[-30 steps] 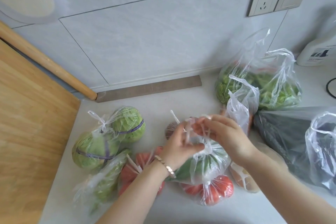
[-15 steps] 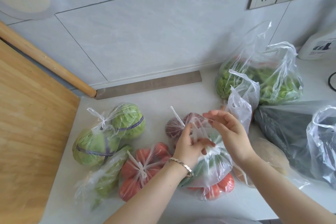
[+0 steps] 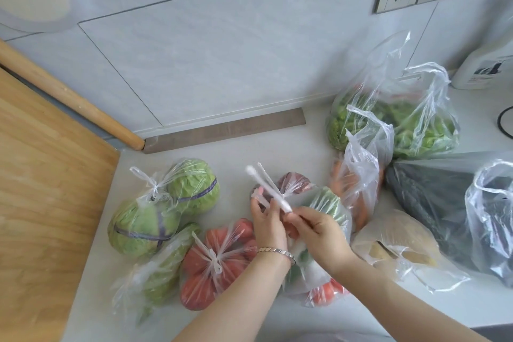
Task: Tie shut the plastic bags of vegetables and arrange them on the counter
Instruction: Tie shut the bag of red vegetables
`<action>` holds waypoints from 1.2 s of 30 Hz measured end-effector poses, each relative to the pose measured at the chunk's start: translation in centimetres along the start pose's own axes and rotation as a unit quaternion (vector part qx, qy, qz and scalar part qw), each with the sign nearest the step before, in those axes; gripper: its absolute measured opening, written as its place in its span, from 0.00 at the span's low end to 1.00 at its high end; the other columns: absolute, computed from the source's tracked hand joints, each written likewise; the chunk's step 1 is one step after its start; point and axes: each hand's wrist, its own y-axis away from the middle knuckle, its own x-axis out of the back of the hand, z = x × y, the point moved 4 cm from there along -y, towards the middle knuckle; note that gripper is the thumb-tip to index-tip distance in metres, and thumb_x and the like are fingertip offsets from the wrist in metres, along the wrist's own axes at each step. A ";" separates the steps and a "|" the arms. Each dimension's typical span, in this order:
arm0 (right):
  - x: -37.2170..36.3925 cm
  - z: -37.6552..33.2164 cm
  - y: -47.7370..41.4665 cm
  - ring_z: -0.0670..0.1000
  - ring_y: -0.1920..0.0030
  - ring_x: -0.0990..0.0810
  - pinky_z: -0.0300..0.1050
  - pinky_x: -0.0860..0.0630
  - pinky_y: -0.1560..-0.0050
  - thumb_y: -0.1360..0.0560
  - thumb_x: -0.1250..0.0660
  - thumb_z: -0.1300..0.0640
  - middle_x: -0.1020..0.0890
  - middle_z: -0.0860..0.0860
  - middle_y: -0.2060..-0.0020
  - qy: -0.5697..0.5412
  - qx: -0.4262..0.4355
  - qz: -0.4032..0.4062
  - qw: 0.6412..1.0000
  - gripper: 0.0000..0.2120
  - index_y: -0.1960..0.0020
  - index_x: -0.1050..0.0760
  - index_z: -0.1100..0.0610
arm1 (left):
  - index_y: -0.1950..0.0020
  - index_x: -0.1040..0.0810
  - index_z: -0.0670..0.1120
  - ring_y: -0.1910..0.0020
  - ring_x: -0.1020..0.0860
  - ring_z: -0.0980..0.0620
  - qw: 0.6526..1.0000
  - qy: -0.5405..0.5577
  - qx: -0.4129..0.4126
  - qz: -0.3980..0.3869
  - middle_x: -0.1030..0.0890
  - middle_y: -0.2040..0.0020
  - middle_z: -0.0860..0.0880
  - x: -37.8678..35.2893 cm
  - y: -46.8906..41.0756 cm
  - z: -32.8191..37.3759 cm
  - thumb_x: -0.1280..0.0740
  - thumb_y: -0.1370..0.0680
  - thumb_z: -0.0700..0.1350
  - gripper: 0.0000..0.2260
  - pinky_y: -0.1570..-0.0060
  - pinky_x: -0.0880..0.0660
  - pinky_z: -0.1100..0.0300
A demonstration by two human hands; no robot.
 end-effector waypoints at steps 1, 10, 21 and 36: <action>0.2 0.5 -0.3 0.42 0.73 0.29 0.38 0.32 0.66 0.24 0.38 0.57 0.25 0.43 0.78 0.028 -0.031 0.023 0.999 0.21 0.74 0.28 0.45 | 0.36 0.32 0.46 0.73 0.32 0.54 1.000 0.008 -0.019 0.002 0.27 0.70 0.49 -0.2 0.0 0.5 0.42 0.22 0.39 0.14 0.77 0.33 0.67; -1.1 0.5 -0.4 0.46 0.71 0.39 0.43 0.41 0.68 0.28 0.43 0.65 0.37 0.47 0.75 0.147 -0.006 -0.120 0.982 0.17 0.72 0.43 0.53 | 0.46 0.29 0.44 0.79 0.33 0.61 0.980 -0.076 -0.059 -0.175 0.23 0.73 0.51 -2.6 -0.3 4.0 0.47 0.21 0.32 0.12 0.78 0.39 0.70; 0.6 1.8 0.3 0.44 0.73 0.32 0.30 0.34 0.71 0.25 0.37 0.63 0.28 0.51 0.75 -0.175 -0.154 -0.035 0.972 0.11 0.65 0.24 0.66 | 0.37 0.32 0.49 0.55 0.21 0.48 0.798 -0.534 -0.147 -0.237 0.19 0.55 0.46 -2.1 1.3 4.1 0.40 0.22 0.49 0.14 0.58 0.31 0.60; 1.1 3.0 0.7 0.37 0.76 0.26 0.26 0.32 0.73 0.27 0.32 0.59 0.20 0.50 0.73 -0.113 -0.179 0.178 0.961 0.10 0.65 0.19 0.62 | 0.72 0.26 0.44 0.73 0.31 0.53 0.791 -0.565 -0.157 -0.177 0.26 0.77 0.50 0.0 1.7 1.1 0.34 0.26 0.50 0.16 0.72 0.38 0.63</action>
